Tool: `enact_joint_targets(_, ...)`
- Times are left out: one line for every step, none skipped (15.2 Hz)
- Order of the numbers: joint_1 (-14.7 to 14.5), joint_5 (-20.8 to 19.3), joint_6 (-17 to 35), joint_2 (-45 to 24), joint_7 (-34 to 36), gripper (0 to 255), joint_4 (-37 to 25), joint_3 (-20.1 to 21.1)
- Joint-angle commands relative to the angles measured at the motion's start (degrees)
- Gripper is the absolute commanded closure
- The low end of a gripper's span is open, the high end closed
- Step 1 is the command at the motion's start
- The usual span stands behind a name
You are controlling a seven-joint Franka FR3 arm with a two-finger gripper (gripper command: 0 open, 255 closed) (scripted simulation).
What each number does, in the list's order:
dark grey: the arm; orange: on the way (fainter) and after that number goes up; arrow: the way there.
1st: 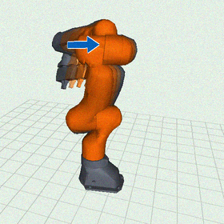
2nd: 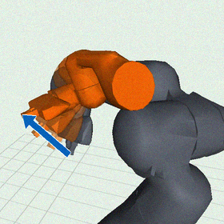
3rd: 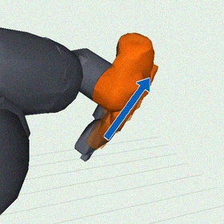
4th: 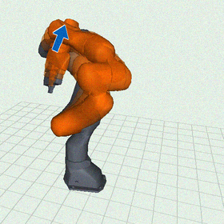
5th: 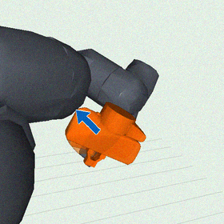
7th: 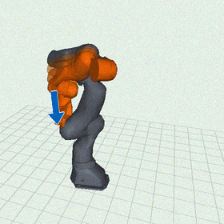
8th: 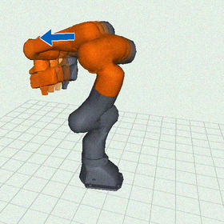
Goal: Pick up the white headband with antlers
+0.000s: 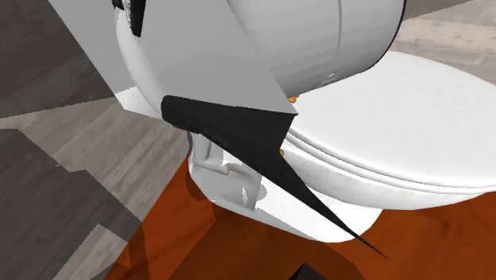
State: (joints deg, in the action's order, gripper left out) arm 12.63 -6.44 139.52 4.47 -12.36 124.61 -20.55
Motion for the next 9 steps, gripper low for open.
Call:
enact_joint_targets(0.1, 0.2, 1.5, -0.7, -0.2, 0, 0.7, -0.2)
enact_joint_targets(0.1, 0.3, 2.2, -1.0, -0.2, 0, 1.1, -0.2)
enact_joint_targets(0.1, 0.4, 3.0, -1.4, -0.3, 0, 1.6, -0.3)
enact_joint_targets(0.1, 0.5, 3.8, -1.7, -0.4, 0, 2.0, -0.3)
enact_joint_targets(0.1, 0.8, 5.0, -2.3, -0.5, 0, 2.6, -0.4)
enact_joint_targets(0.1, 0.8, 5.0, -2.3, -0.5, 0, 2.6, -0.4)
enact_joint_targets(0.1, 0.8, 5.0, -2.3, -0.5, 0, 2.6, -0.4)
enact_joint_targets(0.1, 0.8, 4.8, -2.3, -0.5, 255, 2.5, -0.3)
enact_joint_targets(0.2, 0.6, 5.0, -2.0, -0.4, 255, 3.0, -0.4)
